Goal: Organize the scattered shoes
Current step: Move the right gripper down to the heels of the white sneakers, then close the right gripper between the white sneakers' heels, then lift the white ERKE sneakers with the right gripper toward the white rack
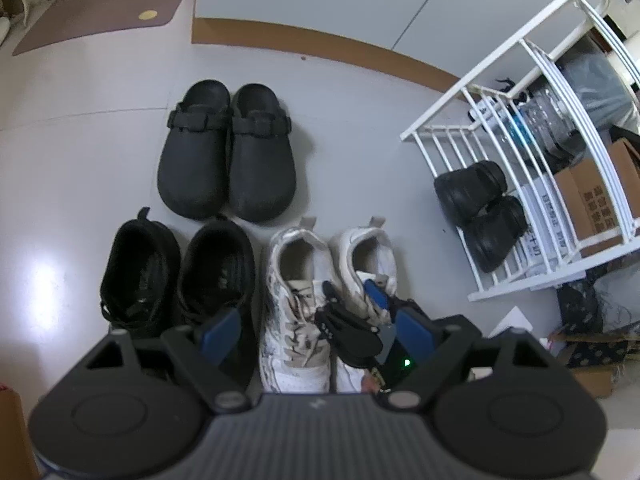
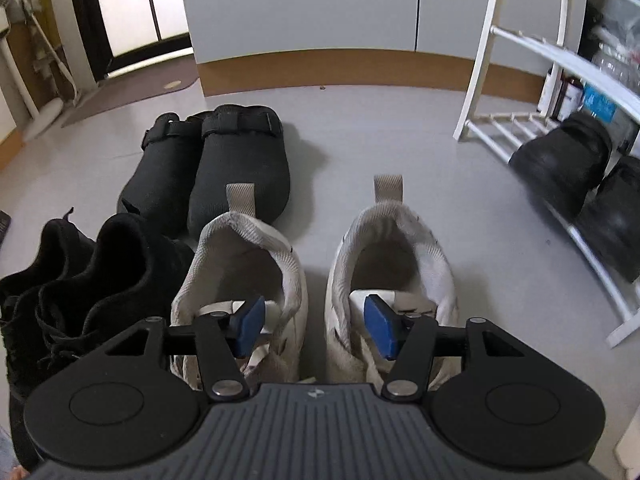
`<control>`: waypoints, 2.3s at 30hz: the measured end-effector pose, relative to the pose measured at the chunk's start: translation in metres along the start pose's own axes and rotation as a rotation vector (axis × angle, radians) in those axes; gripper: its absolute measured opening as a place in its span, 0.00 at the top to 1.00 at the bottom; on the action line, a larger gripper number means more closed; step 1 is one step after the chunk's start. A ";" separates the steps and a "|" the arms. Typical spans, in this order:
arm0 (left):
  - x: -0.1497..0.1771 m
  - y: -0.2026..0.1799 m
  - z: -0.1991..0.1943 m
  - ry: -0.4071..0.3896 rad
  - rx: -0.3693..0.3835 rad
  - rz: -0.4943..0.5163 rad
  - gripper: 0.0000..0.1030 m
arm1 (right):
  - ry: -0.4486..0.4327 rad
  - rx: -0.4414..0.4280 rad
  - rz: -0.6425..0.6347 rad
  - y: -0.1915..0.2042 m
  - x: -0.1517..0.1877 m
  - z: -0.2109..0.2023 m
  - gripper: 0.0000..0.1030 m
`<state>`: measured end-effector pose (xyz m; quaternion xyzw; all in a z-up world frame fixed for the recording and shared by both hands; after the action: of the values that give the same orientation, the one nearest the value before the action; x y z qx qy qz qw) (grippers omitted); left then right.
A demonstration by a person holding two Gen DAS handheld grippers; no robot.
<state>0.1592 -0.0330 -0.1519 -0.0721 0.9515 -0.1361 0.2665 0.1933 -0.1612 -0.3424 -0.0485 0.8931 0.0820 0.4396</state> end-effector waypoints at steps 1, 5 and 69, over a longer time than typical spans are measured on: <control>0.001 0.000 0.000 0.004 0.002 -0.001 0.16 | 0.003 -0.002 -0.002 0.000 0.003 0.001 0.39; 0.004 -0.003 0.001 0.009 0.009 0.005 0.15 | 0.007 0.014 -0.002 0.001 0.007 0.005 0.39; -0.003 -0.015 -0.003 -0.054 0.039 -0.062 0.22 | -0.112 0.066 0.080 -0.003 0.021 -0.001 0.79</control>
<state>0.1613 -0.0461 -0.1428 -0.1000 0.9385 -0.1607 0.2889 0.1801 -0.1648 -0.3581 0.0065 0.8707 0.0728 0.4864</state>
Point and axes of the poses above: each gripper's, at about its wrist camera, not at the fingertips, and z roughly the way its jaws point, y to its left, x to its underside, the point moved 9 cm from there along z, roughly the way its jaws point, and after that the axes turned 15 degrees about -y, right-handed, at the moved point
